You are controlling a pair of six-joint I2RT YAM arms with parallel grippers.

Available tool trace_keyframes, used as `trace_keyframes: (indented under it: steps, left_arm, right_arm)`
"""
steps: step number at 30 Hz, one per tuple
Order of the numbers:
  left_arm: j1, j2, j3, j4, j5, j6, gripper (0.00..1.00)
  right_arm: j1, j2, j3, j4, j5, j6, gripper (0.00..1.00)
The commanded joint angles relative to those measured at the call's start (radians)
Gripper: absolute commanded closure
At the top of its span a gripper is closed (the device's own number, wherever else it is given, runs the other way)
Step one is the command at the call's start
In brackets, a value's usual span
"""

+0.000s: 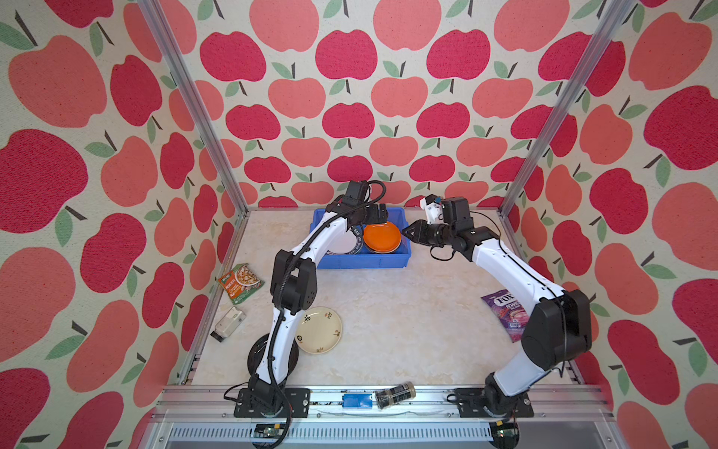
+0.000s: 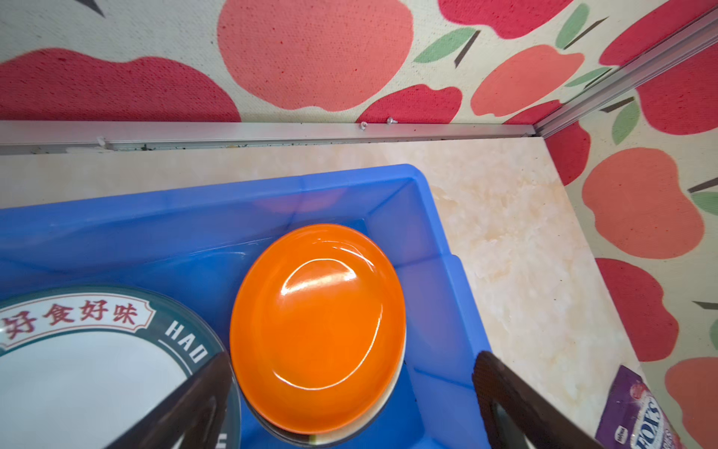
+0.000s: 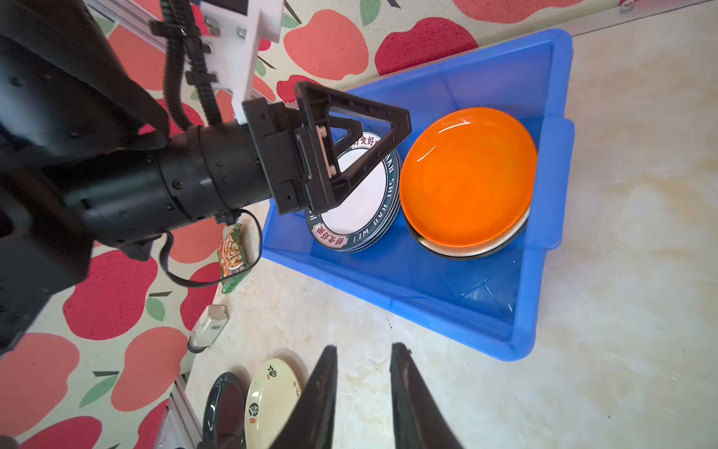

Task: Place the plates into the plastic bin on the countertop
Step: 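Raise the left gripper from the bin while the right gripper reaches toward the cream plate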

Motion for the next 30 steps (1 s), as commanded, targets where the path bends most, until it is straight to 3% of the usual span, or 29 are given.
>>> trace_keyframes:
  steps: [1,4,6,10,12,18,22,30]
  left_arm:
    - [0.009,-0.185,-0.222,0.103,0.046,-0.062,0.01]
    - [-0.009,-0.412,-0.549,0.244,0.071,-0.058,0.01]
    - [-0.048,-0.556,-0.728,0.262,-0.011,-0.017,0.01]
    - [-0.115,-0.782,-0.909,0.113,-0.221,0.035,0.01]
    - [-0.118,-0.873,-0.973,0.045,-0.246,0.021,0.01]
    - [-0.103,-1.144,-1.151,-0.035,-0.218,-0.072,0.01]
    - [-0.067,-1.276,-1.26,-0.04,-0.146,-0.151,0.01]
    - [0.062,-1.387,-1.441,0.052,0.071,-0.28,0.0]
  right_arm:
    - [0.074,-0.052,-0.036,-0.042,0.06,-0.1,0.73]
    - [0.162,-0.071,-0.055,-0.071,0.142,-0.168,0.73]
    - [0.23,-0.079,-0.069,-0.094,0.216,-0.223,0.73]
    - [0.372,-0.081,-0.1,-0.111,0.383,-0.336,0.73]
    - [0.411,-0.062,-0.114,-0.103,0.398,-0.334,0.73]
    - [0.446,0.043,-0.137,-0.014,0.181,-0.149,0.74]
    - [0.451,0.115,-0.183,0.136,0.03,-0.014,0.76]
    - [0.468,0.297,-0.112,0.148,-0.206,0.057,0.73]
